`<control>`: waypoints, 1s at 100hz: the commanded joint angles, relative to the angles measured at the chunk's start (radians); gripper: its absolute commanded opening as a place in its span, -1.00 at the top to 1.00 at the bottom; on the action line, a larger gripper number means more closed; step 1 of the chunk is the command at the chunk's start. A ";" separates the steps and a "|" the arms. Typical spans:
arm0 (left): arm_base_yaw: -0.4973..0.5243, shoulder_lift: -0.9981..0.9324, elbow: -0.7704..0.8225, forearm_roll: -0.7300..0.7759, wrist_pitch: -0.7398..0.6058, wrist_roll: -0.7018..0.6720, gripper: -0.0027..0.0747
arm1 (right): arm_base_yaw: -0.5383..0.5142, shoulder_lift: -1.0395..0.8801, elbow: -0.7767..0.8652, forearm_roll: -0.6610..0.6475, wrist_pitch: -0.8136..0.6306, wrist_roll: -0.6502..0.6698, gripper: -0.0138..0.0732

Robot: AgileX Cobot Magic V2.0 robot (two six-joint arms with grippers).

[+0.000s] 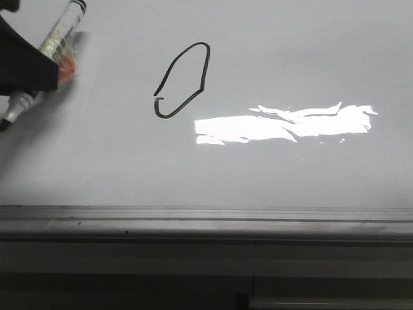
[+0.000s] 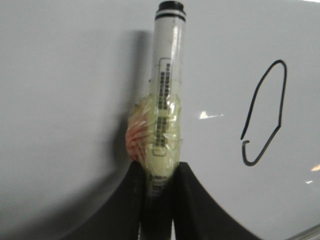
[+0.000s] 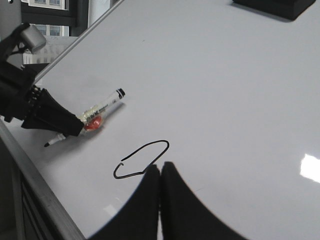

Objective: Write number 0 on whiteboard

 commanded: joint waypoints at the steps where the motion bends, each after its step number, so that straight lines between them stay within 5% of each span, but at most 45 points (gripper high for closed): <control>1: 0.013 0.020 -0.027 0.017 -0.014 -0.040 0.98 | -0.006 0.005 -0.027 0.007 -0.077 -0.007 0.82; 40: 0.090 0.046 -0.027 0.021 -0.038 -0.082 0.96 | -0.006 0.005 -0.027 0.007 -0.078 -0.007 0.82; 49: 0.090 0.046 -0.027 0.023 -0.038 -0.082 0.73 | -0.006 0.005 -0.027 0.007 -0.078 -0.007 0.82; 65: 0.090 0.046 -0.027 0.027 -0.038 -0.082 -0.19 | -0.006 0.005 -0.027 0.007 -0.079 -0.007 0.82; 69: 0.090 0.046 -0.027 0.027 -0.035 -0.082 -0.28 | -0.006 0.005 -0.027 0.007 -0.080 -0.007 0.82; 100: 0.085 0.002 -0.027 0.044 -0.044 -0.082 -0.29 | -0.006 0.001 -0.027 0.007 -0.110 -0.007 0.82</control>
